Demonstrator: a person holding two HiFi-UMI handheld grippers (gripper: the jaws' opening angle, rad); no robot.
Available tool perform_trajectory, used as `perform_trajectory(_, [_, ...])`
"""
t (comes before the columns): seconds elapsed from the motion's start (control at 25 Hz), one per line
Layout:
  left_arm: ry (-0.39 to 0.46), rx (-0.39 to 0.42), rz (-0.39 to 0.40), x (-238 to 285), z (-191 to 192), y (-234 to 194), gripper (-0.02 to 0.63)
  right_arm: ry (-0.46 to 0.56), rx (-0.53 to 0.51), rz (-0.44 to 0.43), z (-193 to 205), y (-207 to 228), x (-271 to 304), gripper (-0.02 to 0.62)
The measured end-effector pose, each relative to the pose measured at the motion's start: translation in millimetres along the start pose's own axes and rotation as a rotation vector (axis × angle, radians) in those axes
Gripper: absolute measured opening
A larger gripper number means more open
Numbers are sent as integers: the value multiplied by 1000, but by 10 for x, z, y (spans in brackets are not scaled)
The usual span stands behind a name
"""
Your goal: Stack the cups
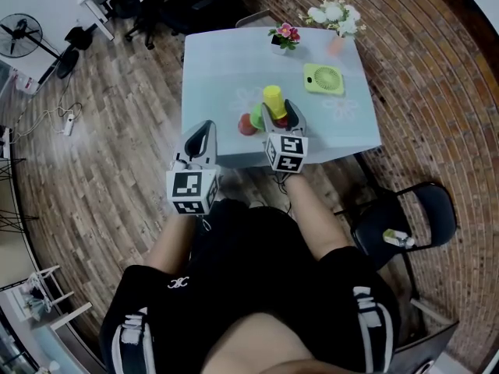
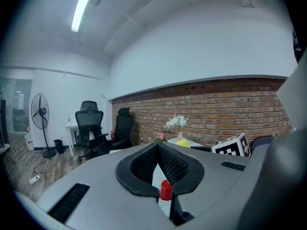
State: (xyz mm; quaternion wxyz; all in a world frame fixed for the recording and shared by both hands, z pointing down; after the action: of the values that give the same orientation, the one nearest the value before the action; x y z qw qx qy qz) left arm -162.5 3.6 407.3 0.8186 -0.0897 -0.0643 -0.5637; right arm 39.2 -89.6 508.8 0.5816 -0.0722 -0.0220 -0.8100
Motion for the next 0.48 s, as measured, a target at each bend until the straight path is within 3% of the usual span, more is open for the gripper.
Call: perform_trajectory(0.48, [1,10,32,73,15,127,2,-64,-36,23,105,70,4,264])
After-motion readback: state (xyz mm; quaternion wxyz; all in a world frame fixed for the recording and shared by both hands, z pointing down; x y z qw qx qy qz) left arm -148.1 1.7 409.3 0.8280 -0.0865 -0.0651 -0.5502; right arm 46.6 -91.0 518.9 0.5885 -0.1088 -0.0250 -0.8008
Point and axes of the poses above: the fingertips, and each gripper's own axes: x forward along the fingers, y to its right, z out of its underside, the point moved 7 cm from there along -x, backward along the fingers, and after that the axes turned 7 degrees about -x, right-handed, at the moved point
